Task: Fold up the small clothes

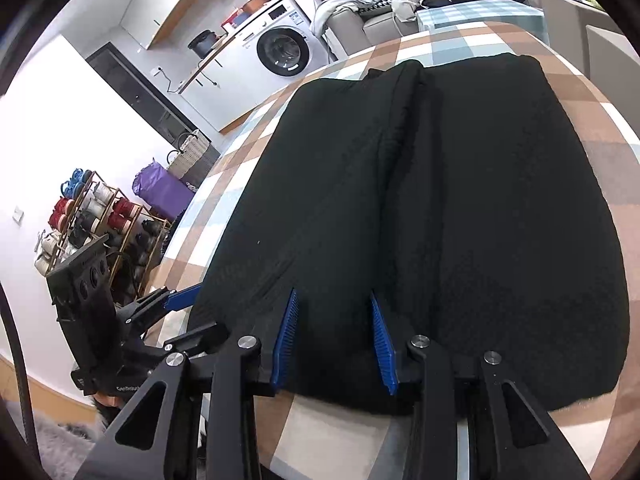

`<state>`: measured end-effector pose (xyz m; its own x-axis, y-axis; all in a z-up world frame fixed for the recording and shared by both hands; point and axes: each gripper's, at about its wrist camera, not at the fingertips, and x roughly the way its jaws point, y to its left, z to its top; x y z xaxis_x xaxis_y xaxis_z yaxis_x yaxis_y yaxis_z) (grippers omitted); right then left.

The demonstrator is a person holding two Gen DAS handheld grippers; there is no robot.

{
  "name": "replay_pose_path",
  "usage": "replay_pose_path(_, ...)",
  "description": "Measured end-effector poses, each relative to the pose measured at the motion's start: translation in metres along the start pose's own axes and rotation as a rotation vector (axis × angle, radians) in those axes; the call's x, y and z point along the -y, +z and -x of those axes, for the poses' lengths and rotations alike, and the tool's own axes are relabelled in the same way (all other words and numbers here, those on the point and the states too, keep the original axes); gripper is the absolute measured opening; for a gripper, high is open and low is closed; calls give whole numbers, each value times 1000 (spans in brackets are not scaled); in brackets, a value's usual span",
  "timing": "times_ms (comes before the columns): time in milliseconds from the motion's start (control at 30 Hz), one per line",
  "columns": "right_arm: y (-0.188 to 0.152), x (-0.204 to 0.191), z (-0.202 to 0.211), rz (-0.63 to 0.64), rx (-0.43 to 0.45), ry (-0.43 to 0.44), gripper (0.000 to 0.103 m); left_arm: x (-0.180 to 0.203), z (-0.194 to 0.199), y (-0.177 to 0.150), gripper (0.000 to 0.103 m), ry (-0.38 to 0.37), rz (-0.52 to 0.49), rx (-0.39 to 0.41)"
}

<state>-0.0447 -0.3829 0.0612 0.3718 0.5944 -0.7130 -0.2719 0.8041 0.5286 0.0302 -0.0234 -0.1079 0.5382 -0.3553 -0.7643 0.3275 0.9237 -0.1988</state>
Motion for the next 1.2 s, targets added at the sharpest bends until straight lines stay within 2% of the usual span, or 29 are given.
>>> replay_pose_path(67,-1,1,-2,16,13,0,37,2,0,-1,74,17,-10,2)
replay_pose_path(100,-3,1,-3,21,14,-7,34,3,0,-2,74,19,-12,2)
replay_pose_path(200,-10,-3,-2,62,29,-23,11,2,1,-1,74,25,-6,4)
replay_pose_path(300,-16,-15,17,102,77,19,7,-1,2,0,74,37,6,12)
replay_pose_path(367,-18,-17,19,111,59,-32,7,-6,4,2,74,34,24,26)
replay_pose_path(433,-21,-11,8,111,11,-126,7,-8,4,4,74,34,30,25)
replay_pose_path(533,-22,-9,8,116,20,-114,10,-10,4,5,74,50,27,24)
replay_pose_path(600,-15,-3,12,98,40,-107,26,-12,5,5,74,48,31,26)
replay_pose_path(700,2,15,13,21,68,-120,40,-13,3,7,74,49,36,28)
replay_pose_path(867,40,45,-10,-100,59,-81,41,-16,1,9,74,54,48,30)
replay_pose_path(1067,91,54,-44,-101,51,-112,41,-21,-3,14,74,62,62,35)
replay_pose_path(1133,106,56,-53,-95,54,-138,38,-22,-5,15,74,63,66,34)
replay_pose_path(1167,109,54,-54,-79,46,-149,28,-23,-5,17,74,63,69,35)
replay_pose_path(1200,109,47,-54,-48,46,-149,14,-24,-5,18,74,64,70,38)
